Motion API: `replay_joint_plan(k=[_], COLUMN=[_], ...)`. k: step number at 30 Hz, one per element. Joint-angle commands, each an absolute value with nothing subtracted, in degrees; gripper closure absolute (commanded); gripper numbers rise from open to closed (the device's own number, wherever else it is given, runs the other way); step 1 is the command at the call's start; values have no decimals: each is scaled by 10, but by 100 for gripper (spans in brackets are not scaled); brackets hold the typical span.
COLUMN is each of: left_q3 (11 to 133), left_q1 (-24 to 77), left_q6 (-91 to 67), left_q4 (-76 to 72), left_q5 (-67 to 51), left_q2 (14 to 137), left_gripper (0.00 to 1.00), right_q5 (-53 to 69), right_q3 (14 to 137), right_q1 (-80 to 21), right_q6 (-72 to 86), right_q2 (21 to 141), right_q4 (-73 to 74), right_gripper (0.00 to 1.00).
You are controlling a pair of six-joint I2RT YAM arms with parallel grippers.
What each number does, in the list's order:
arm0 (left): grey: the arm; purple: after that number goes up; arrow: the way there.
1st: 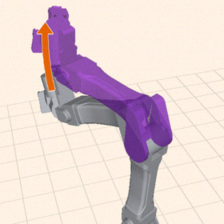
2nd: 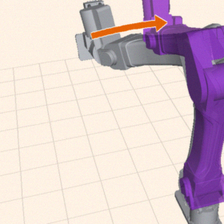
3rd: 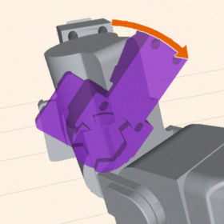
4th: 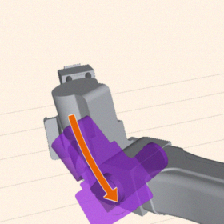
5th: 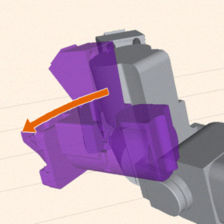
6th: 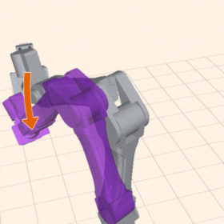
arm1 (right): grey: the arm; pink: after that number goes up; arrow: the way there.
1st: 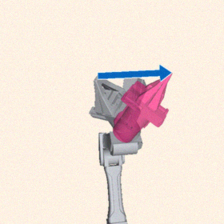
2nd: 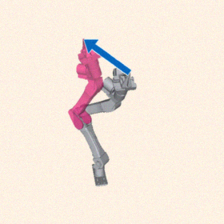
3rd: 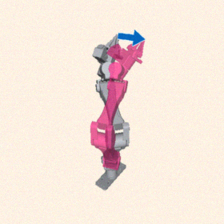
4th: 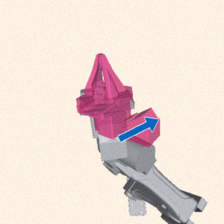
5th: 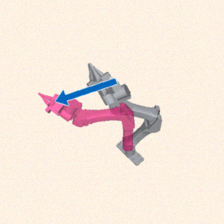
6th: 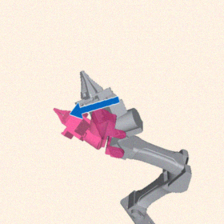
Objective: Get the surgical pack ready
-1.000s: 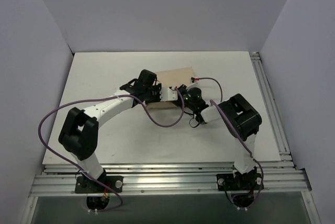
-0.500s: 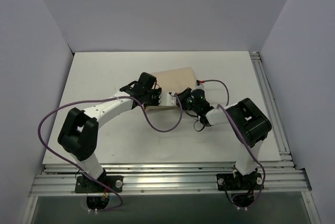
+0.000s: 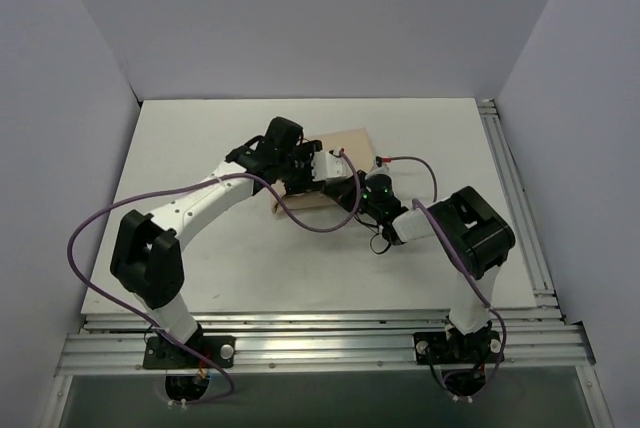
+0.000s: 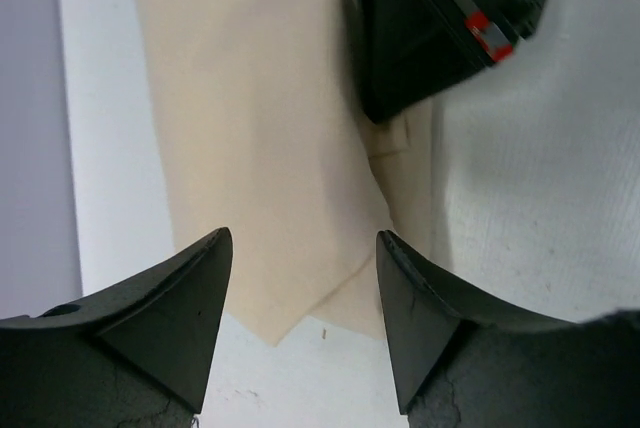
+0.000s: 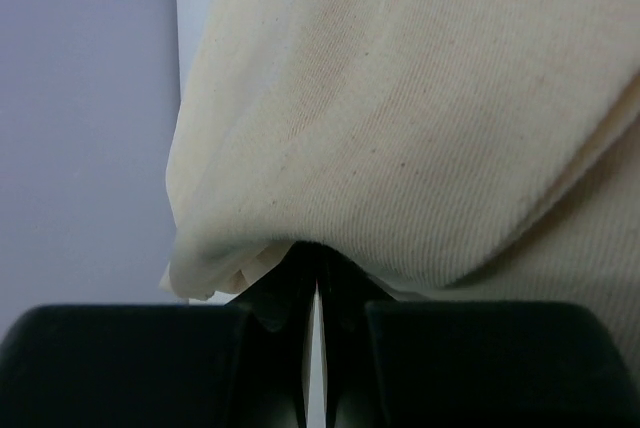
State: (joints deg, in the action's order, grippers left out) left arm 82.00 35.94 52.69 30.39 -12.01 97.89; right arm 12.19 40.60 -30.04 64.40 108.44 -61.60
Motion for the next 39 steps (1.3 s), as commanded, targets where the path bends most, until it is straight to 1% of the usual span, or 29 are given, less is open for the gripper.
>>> replay_joint_plan(k=[1, 2, 5, 9, 12, 14, 16, 20, 22, 23, 25, 26, 27, 28, 32, 39], left_q3=[797, 779, 751, 774, 799, 806, 802, 777, 767, 766, 775, 781, 788, 796, 822, 823], left_q1=[384, 389, 403, 401, 402, 402, 402, 399, 399, 400, 401, 401, 400, 401, 400, 401], left_q6=[492, 502, 507, 454, 423, 418, 421, 439, 448, 450, 450, 449, 447, 445, 445, 463], left_q4=[278, 236, 171, 90, 70, 82, 95, 104, 92, 88, 89, 92, 98, 105, 110, 124], left_q5=[-115, -99, -52, 10, 29, 36, 45, 47, 43, 43, 33, 31, 30, 28, 29, 11], left_q2=[986, 991, 1012, 1041, 1069, 1081, 1092, 1089, 1088, 1088, 1088, 1088, 1088, 1086, 1078, 1057], left_gripper=[31, 30, 28, 27, 29, 33, 40, 43, 48, 59, 76, 89, 95, 98, 98, 98], right_q5=[112, 112, 113, 114, 119, 118, 115, 114, 114, 114, 116, 115, 114, 113, 106, 87], right_q3=[388, 388, 388, 385, 381, 379, 376, 374, 374, 378, 382, 386, 390, 394, 423, 503], right_q1=[-303, -303, -304, -303, -302, -302, -301, -300, -299, -299, -300, -300, -300, -301, -300, -300], right_q6=[642, 645, 650, 655, 662, 663, 663, 665, 668, 669, 671, 675, 677, 679, 688, 687], right_q2=[1052, 1052, 1052, 1057, 1063, 1062, 1060, 1056, 1061, 1065, 1074, 1076, 1078, 1081, 1114, 1166], right_q4=[-587, -587, -589, -596, -606, -607, -606, -611, -616, -617, -618, -618, -621, -623, -636, -632], right_gripper=[100, 100, 100, 100, 100, 100, 100, 100, 100, 100, 100, 100, 100, 100, 100, 100])
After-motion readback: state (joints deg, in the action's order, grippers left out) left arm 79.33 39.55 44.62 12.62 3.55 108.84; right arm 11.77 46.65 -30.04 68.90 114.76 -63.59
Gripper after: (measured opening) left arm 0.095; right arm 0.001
